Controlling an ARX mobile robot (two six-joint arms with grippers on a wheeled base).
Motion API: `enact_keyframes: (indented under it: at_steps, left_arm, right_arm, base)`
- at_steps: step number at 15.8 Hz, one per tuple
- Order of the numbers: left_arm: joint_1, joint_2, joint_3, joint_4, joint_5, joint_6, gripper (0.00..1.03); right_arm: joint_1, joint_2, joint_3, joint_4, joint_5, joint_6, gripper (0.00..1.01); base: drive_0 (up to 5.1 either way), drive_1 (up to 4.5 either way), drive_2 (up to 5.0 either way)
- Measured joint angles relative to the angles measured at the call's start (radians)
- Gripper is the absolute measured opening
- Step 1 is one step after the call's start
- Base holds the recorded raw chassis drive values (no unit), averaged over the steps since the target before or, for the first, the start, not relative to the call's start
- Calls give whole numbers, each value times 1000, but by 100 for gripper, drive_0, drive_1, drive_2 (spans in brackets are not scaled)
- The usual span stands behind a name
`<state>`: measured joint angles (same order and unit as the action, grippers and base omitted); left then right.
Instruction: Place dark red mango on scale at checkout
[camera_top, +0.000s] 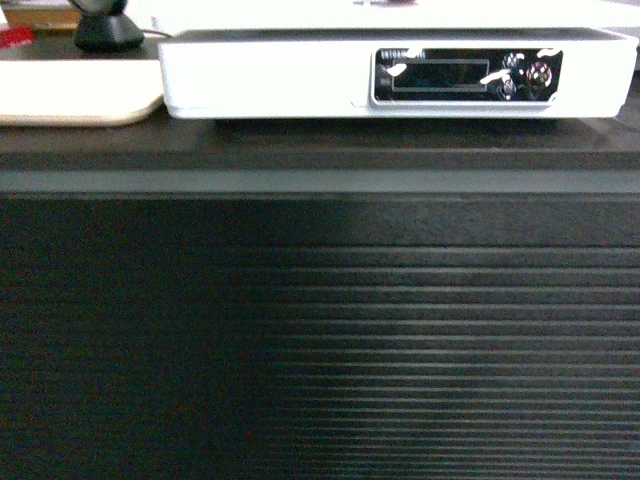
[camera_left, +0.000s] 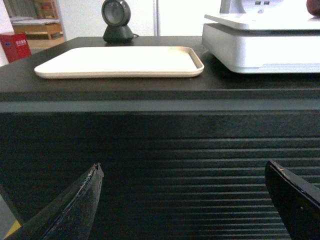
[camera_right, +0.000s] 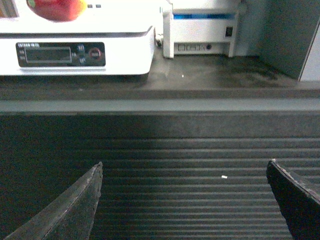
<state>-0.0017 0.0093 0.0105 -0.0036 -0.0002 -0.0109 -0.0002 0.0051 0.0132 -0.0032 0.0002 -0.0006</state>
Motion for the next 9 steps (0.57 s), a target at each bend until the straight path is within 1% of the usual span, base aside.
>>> enact_keyframes:
  at_steps: [9]
  left_arm:
    - [0,0,0,-1,0,0,98]
  right_arm:
    - [0,0,0,-1,-1,-1,98]
  base:
    - [0,0,0]
